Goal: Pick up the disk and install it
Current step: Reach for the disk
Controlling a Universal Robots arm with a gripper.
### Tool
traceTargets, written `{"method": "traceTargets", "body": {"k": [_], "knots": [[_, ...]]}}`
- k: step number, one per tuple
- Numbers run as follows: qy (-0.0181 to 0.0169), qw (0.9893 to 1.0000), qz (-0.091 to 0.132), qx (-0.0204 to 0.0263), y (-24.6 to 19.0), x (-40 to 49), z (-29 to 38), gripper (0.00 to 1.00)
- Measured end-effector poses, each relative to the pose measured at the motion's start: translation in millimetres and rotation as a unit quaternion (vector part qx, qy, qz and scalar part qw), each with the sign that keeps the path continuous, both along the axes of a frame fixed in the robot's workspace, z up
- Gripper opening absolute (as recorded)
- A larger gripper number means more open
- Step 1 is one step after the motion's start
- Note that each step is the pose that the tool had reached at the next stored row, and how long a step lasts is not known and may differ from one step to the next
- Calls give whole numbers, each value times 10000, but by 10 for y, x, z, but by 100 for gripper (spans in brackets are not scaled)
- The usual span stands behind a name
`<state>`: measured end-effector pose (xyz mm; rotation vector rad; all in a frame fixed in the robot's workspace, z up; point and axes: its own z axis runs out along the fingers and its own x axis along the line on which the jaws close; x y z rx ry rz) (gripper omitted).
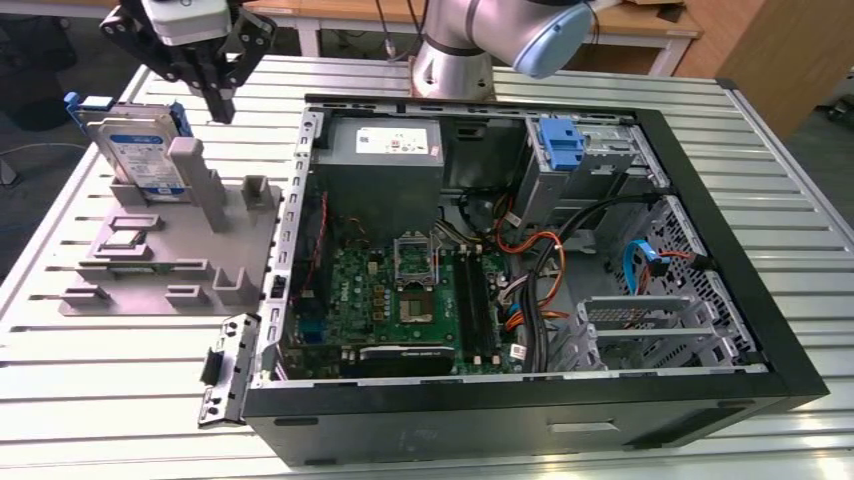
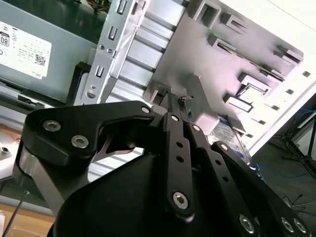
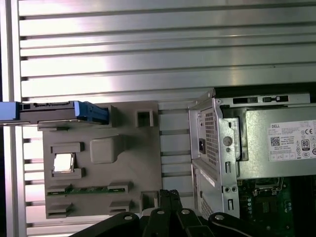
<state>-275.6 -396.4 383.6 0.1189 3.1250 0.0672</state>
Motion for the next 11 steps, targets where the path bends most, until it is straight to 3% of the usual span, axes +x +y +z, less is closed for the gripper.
{"method": "traceTargets", "body": {"k": [11], "knots": [[0,10000,0,0,9,-200,-23,10]]}}
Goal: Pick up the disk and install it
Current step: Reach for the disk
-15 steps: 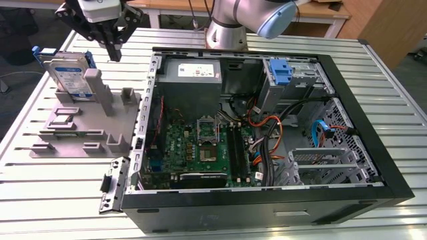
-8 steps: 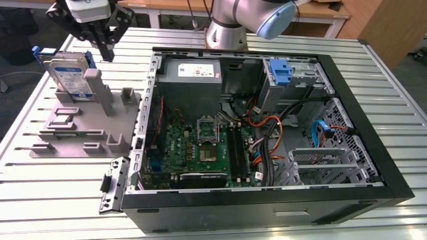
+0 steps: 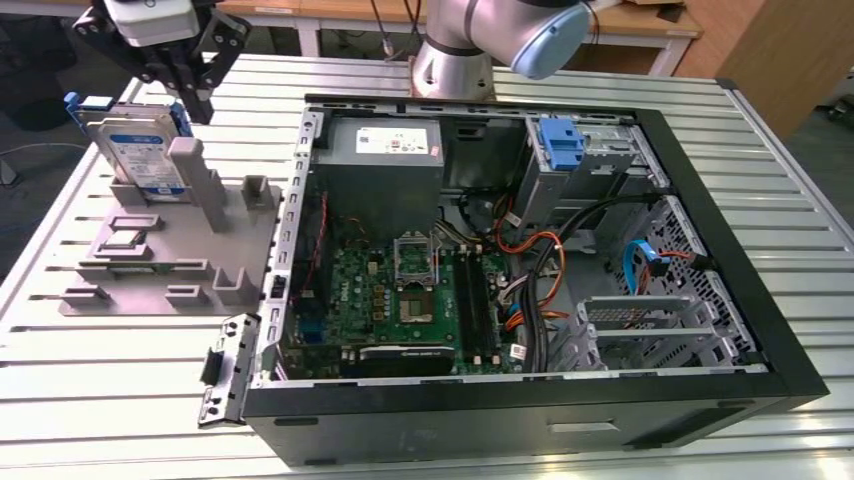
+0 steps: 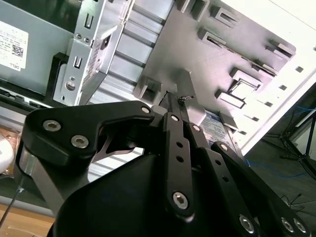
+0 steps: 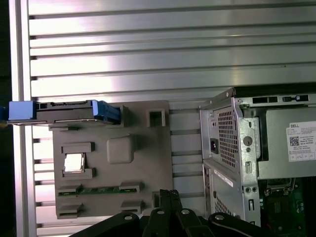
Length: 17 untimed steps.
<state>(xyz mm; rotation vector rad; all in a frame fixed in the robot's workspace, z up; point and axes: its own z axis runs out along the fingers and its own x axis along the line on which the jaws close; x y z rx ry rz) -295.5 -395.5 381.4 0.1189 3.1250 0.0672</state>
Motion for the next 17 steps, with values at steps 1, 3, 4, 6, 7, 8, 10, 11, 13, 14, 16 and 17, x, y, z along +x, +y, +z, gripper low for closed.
{"method": "traceTargets", "body": {"k": [1,3,4,6,7,8,10,11,13,14,16,17], "knots": [[0,10000,0,0,1,-19,-2,10],[0,10000,1,0,2,-53,-6,10],[0,10000,0,0,3,-71,-9,10],[0,10000,0,0,6,-105,-14,10],[0,10000,0,0,7,-121,-16,10],[0,10000,0,0,8,-135,-18,10],[0,10000,0,0,8,-144,-19,10],[0,10000,1,0,8,-144,-19,10],[0,10000,0,0,8,-146,-19,10],[0,10000,0,0,8,-146,-19,10],[0,10000,0,0,8,-146,-25,10],[-1,10000,0,0,8,-146,-30,10]]}}
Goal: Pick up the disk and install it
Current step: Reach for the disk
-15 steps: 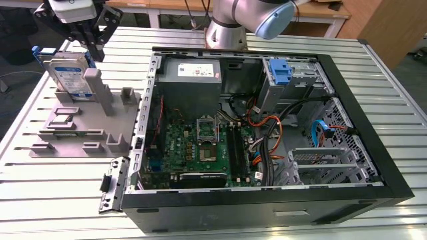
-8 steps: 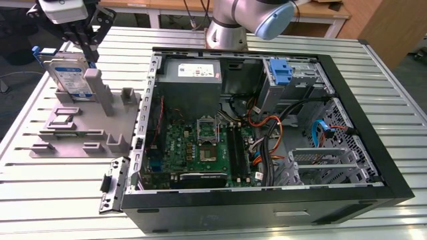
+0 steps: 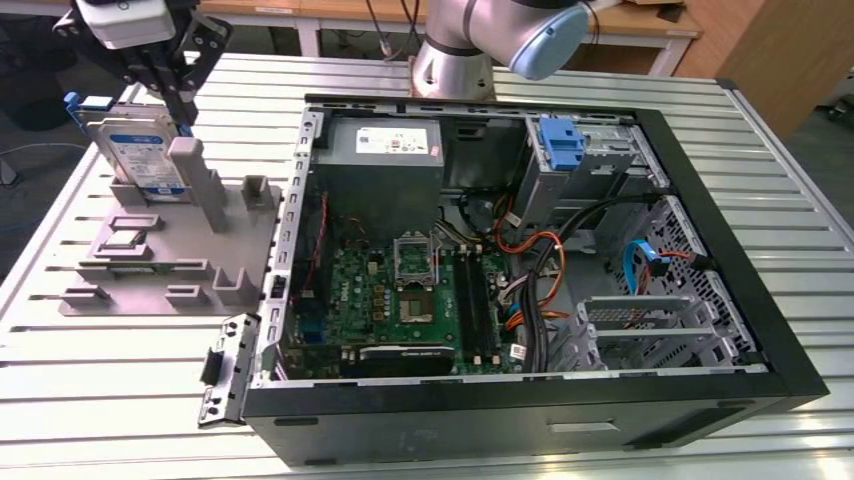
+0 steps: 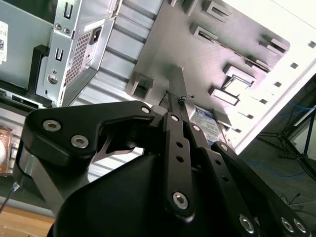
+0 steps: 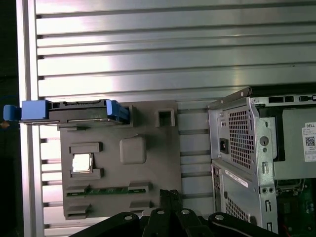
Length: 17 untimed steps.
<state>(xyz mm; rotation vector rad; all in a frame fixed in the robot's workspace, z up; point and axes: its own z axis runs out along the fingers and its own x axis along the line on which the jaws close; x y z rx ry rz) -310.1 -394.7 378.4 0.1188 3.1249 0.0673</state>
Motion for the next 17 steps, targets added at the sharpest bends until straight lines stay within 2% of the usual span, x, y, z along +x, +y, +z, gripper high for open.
{"method": "traceTargets", "body": {"k": [4,10,17], "knots": [[1,10000,0,-1,0,0,-25,10],[1,10000,0,-5,0,-2,-28,10],[1,10000,0,-16,0,-69,-48,10]]}}
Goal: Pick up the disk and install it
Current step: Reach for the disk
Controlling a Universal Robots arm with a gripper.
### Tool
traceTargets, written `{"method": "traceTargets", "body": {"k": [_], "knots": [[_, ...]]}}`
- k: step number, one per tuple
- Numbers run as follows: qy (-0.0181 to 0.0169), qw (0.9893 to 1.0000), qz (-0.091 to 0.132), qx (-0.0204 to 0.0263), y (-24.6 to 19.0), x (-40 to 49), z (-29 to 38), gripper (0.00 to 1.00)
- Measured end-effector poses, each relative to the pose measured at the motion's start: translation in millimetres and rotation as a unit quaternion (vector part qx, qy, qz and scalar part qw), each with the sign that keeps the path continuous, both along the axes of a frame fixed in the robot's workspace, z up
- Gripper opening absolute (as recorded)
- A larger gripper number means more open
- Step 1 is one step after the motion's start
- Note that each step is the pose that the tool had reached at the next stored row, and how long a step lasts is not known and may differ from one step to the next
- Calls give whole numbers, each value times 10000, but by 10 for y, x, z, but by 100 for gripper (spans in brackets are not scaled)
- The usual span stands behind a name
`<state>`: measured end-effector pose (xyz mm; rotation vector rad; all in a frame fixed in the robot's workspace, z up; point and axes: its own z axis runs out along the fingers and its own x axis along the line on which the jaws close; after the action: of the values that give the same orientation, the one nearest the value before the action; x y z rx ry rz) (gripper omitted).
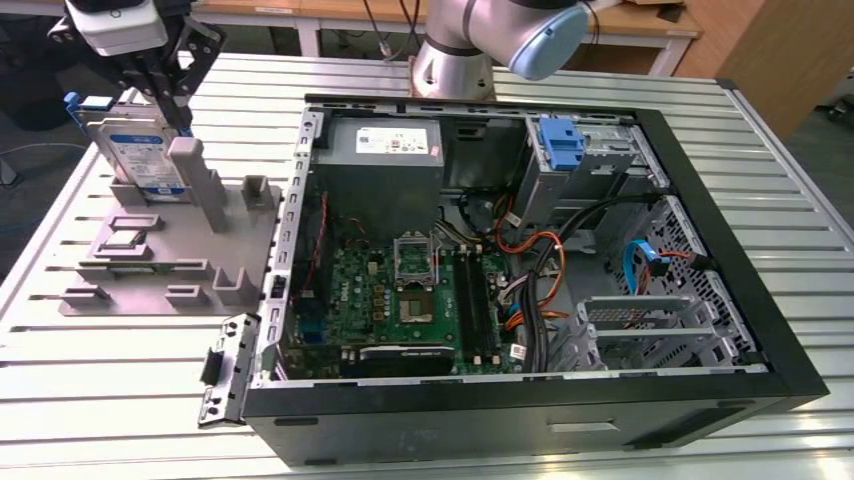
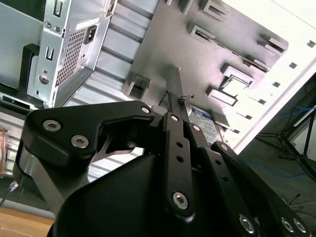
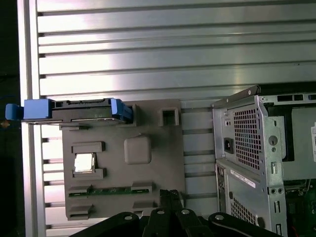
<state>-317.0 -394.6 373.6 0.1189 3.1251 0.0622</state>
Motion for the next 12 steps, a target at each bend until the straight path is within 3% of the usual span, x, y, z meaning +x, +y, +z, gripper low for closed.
{"method": "traceTargets", "body": {"k": [12], "knots": [[0,10000,0,-69,3,-146,-35,10]]}}
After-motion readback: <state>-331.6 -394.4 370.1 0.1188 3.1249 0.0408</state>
